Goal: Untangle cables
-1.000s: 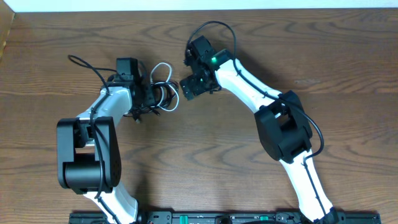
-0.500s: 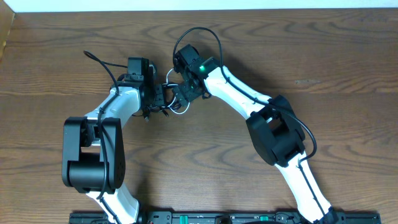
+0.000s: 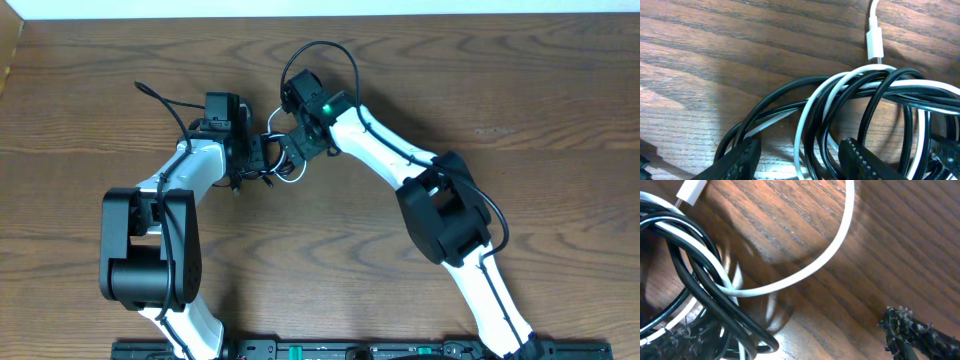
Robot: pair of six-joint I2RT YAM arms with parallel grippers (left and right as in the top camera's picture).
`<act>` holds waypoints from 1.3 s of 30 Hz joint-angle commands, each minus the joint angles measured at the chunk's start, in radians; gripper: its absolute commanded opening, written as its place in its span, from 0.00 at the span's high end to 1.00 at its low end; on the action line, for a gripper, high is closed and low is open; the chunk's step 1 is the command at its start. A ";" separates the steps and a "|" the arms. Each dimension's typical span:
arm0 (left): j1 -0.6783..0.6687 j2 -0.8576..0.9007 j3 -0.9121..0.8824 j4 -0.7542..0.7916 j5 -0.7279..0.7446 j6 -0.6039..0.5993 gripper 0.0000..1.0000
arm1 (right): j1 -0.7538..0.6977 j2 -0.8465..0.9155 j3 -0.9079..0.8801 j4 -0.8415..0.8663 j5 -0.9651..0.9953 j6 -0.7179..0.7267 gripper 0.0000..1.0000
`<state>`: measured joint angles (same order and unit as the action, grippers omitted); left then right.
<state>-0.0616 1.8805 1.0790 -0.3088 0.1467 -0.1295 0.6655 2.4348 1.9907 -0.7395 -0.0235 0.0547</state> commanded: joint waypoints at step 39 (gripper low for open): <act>-0.005 0.054 -0.029 -0.019 0.043 0.002 0.51 | -0.034 0.097 -0.034 0.138 0.023 -0.052 0.03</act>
<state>-0.0620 1.8805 1.0790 -0.3065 0.1558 -0.1299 0.6239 2.4550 1.9926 -0.6468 -0.0216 -0.0181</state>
